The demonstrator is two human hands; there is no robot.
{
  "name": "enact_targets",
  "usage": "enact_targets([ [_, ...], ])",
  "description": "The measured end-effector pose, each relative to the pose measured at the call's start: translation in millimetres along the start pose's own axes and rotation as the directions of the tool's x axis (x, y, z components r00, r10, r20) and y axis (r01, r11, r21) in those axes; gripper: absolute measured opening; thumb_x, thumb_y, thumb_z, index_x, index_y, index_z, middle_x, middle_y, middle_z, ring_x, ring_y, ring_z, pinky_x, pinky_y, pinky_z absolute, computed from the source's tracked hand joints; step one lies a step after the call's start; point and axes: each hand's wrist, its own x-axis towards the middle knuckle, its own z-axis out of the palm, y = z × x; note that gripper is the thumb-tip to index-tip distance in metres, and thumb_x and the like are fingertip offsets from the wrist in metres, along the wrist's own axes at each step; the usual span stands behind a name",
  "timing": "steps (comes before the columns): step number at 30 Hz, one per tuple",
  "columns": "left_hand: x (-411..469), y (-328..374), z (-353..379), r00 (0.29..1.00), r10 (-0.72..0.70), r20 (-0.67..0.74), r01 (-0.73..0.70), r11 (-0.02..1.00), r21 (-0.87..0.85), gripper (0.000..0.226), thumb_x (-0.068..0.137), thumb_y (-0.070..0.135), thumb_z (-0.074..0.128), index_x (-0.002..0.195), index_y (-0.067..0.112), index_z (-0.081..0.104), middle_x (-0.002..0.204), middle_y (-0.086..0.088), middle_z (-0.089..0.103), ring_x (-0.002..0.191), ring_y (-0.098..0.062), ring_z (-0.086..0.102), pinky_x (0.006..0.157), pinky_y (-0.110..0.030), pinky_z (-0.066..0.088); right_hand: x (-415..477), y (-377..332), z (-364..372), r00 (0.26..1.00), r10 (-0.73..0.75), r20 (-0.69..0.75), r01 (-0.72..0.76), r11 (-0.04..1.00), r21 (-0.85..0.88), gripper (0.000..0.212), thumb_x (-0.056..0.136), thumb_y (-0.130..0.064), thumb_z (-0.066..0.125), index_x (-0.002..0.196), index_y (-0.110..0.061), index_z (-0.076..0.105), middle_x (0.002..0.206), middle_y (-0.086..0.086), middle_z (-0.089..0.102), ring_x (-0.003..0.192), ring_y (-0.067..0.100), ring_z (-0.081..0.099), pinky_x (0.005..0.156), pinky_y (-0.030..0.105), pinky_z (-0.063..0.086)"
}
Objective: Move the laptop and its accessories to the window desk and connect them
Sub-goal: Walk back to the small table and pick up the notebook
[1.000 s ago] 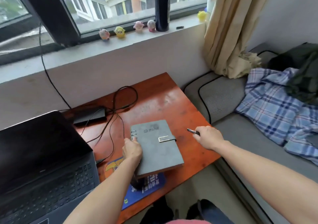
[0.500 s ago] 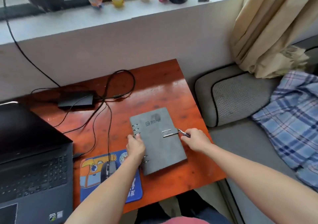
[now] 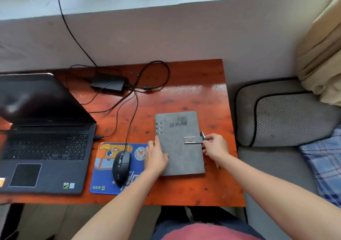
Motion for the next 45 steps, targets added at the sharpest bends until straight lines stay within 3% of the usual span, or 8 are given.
enact_targets([
  [4, 3.7, -1.2, 1.1, 1.000, 0.004, -0.005, -0.004, 1.000, 0.012, 0.071, 0.088, 0.018, 0.060, 0.146, 0.011, 0.021, 0.130, -0.013, 0.036, 0.121, -0.031, 0.038, 0.099, -0.041, 0.038, 7.0, 0.9, -10.2, 0.995, 0.040, 0.086, -0.045, 0.998, 0.050, 0.005, 0.084, -0.017, 0.064, 0.082, -0.019, 0.068, 0.074, -0.001, 0.074, 0.062, 0.013, 0.071, 0.071, 0.036, 0.058],
  [9, 3.7, -1.2, 0.1, 1.000, 0.019, -0.003, -0.019, 1.000, 0.010, 0.071, 0.088, 0.018, 0.061, 0.147, 0.013, 0.020, 0.129, -0.012, 0.037, 0.121, -0.030, 0.038, 0.098, -0.041, 0.039, 21.1, -7.5, -34.8, 0.997, -0.016, -0.077, 0.012, 0.998, -0.058, 0.010, 0.078, -0.036, 0.074, 0.072, -0.030, 0.068, 0.081, -0.005, 0.069, 0.082, 0.019, 0.064, 0.070, 0.029, 0.048],
  [14, 3.3, -0.9, 1.7, 1.000, 0.009, -0.012, -0.009, 1.000, 0.007, 0.075, 0.089, 0.020, 0.061, 0.149, 0.013, 0.016, 0.132, -0.012, 0.036, 0.123, -0.030, 0.037, 0.099, -0.041, 0.038, 28.1, -11.9, -26.1, 1.000, 0.016, -0.016, -0.016, 0.999, 0.039, 0.009, 0.077, -0.026, 0.078, 0.081, -0.020, 0.071, 0.087, 0.006, 0.073, 0.086, 0.026, 0.068, 0.079, 0.041, 0.057],
  [18, 2.2, -3.6, 4.0, 1.000, 0.012, -0.024, -0.011, 1.000, 0.012, 0.075, 0.090, 0.022, 0.059, 0.150, 0.014, 0.015, 0.136, -0.011, 0.036, 0.124, -0.029, 0.036, 0.099, -0.041, 0.038, 21.5, -9.5, -22.4, 0.997, -0.074, -0.035, 0.071, 0.993, -0.093, 0.022, 0.076, -0.026, 0.078, 0.096, -0.022, 0.069, 0.081, -0.005, 0.067, 0.089, 0.022, 0.065, 0.079, 0.032, 0.051],
  [22, -1.5, -7.0, 8.4, 0.998, 0.036, -0.050, -0.036, 0.999, 0.016, 0.075, 0.091, 0.023, 0.057, 0.152, 0.013, 0.014, 0.143, -0.007, 0.034, 0.125, -0.028, 0.036, 0.101, -0.040, 0.036, 9.6, 1.9, -20.9, 0.997, -0.074, -0.018, 0.070, 0.983, -0.167, 0.029, 0.077, -0.029, 0.078, 0.103, -0.022, 0.066, 0.090, -0.003, 0.070, 0.091, 0.021, 0.065, 0.082, 0.035, 0.052],
  [29, -1.6, -9.8, 10.5, 0.996, 0.053, -0.074, -0.054, 0.998, -0.011, 0.075, 0.092, 0.022, 0.058, 0.152, 0.014, 0.015, 0.149, -0.005, 0.031, 0.130, -0.027, 0.032, 0.106, -0.039, 0.032, 5.6, 3.8, -15.9, 0.996, -0.078, -0.032, 0.072, 0.983, -0.168, 0.021, 0.078, -0.027, 0.077, 0.097, -0.021, 0.070, 0.097, 0.005, 0.073, 0.093, 0.025, 0.066, 0.081, 0.033, 0.053],
  [39, -4.3, -15.0, 12.5, 0.994, 0.081, -0.075, -0.083, 0.996, -0.024, 0.072, 0.093, 0.021, 0.055, 0.153, 0.014, 0.015, 0.155, -0.006, 0.024, 0.138, -0.027, 0.025, 0.112, -0.040, 0.026, -6.7, 8.5, -11.8, 0.995, -0.099, -0.008, 0.095, 0.974, -0.204, 0.030, 0.081, -0.026, 0.073, 0.109, -0.020, 0.068, 0.104, 0.005, 0.071, 0.098, 0.025, 0.064, 0.078, 0.029, 0.048],
  [45, -10.9, -18.7, 21.6, 0.976, 0.183, -0.116, -0.159, 0.968, 0.193, 0.059, 0.099, 0.028, 0.040, 0.152, 0.015, 0.015, 0.157, -0.012, 0.016, 0.135, -0.030, 0.026, 0.108, -0.041, 0.030, -25.0, 26.4, -4.4, 0.990, -0.140, -0.018, 0.132, 0.965, -0.225, 0.024, 0.081, -0.022, 0.068, 0.105, -0.023, 0.066, 0.096, 0.000, 0.071, 0.096, 0.024, 0.064, 0.080, 0.033, 0.051],
])
